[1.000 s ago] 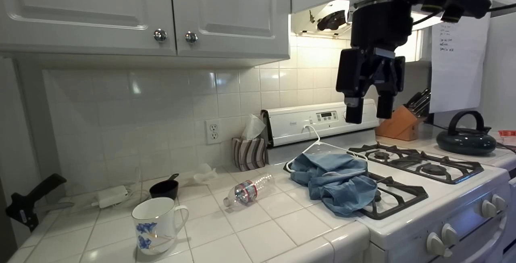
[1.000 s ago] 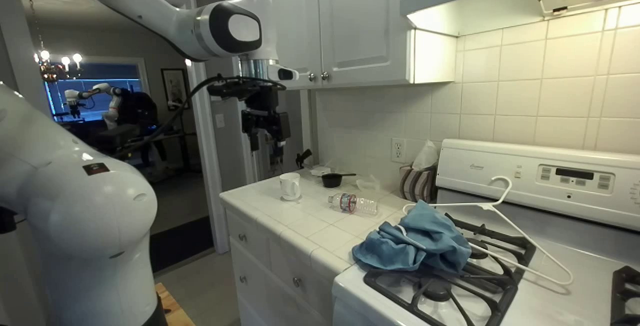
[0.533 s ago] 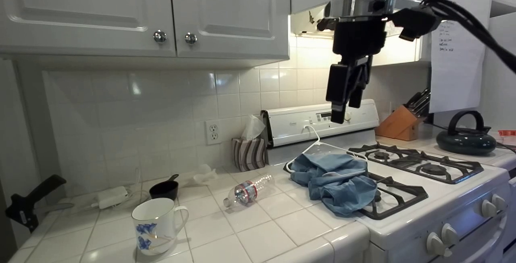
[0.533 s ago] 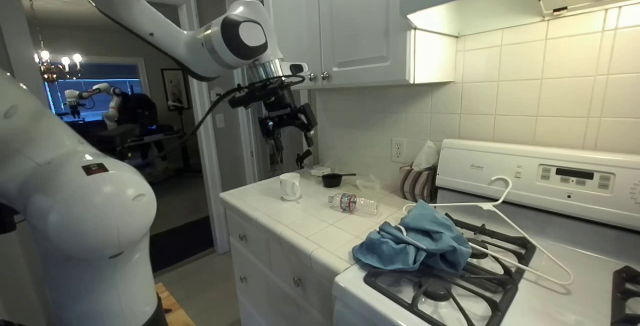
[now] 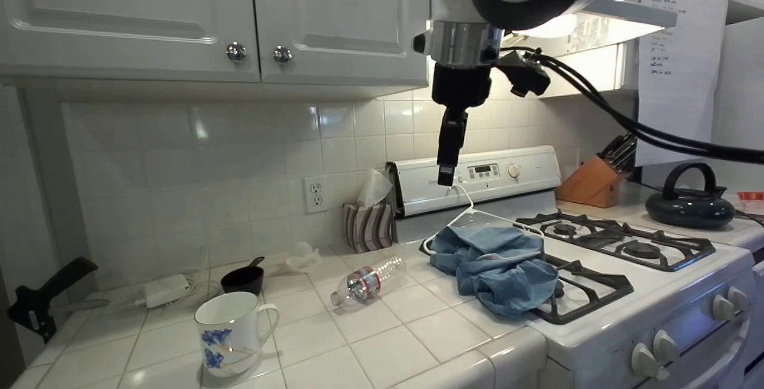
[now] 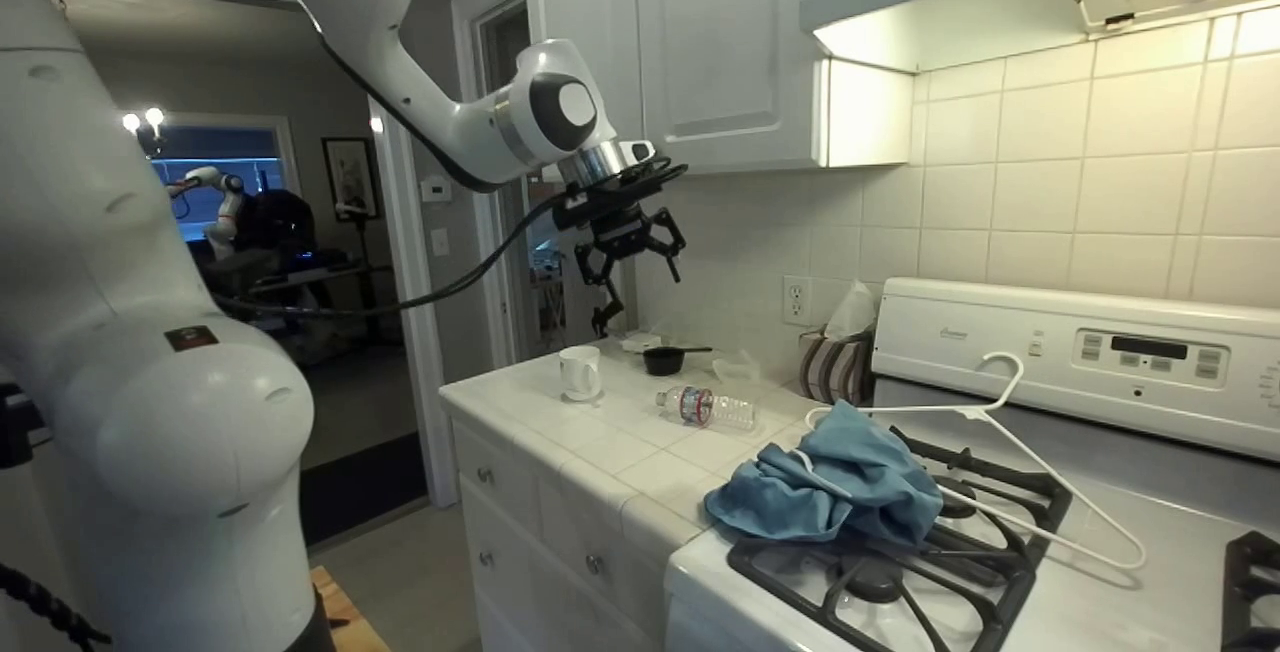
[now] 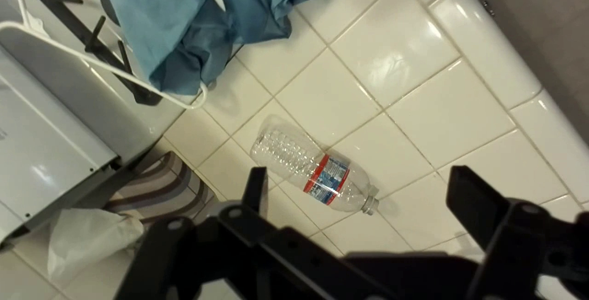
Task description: Pick up the water bottle, put it in an upright position and move the black cup to the right
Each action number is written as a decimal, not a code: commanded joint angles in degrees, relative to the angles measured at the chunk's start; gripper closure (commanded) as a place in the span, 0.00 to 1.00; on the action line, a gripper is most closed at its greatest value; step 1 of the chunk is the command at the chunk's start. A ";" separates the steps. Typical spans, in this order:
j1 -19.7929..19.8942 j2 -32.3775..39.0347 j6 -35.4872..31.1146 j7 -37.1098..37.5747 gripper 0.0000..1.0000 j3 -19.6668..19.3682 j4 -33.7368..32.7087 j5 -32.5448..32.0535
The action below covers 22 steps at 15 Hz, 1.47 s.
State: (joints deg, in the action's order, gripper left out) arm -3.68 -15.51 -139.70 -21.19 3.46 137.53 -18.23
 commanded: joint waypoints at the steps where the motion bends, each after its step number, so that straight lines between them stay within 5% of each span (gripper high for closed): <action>1: -1.26 9.46 -1.06 -11.72 0.00 -1.77 -8.92 -0.17; 4: -1.28 15.57 -3.71 -21.38 0.00 -1.64 -13.33 0.88; 5: -0.46 10.70 -2.10 -16.02 0.00 -1.05 -9.35 0.14; 11: 0.02 13.44 -5.21 -20.58 0.00 -1.14 -10.83 -0.10; 22: -1.53 30.65 -2.51 -46.20 0.00 2.17 -20.62 -4.21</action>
State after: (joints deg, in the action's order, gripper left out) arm -4.80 8.71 -144.25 -63.04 4.99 123.21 -18.79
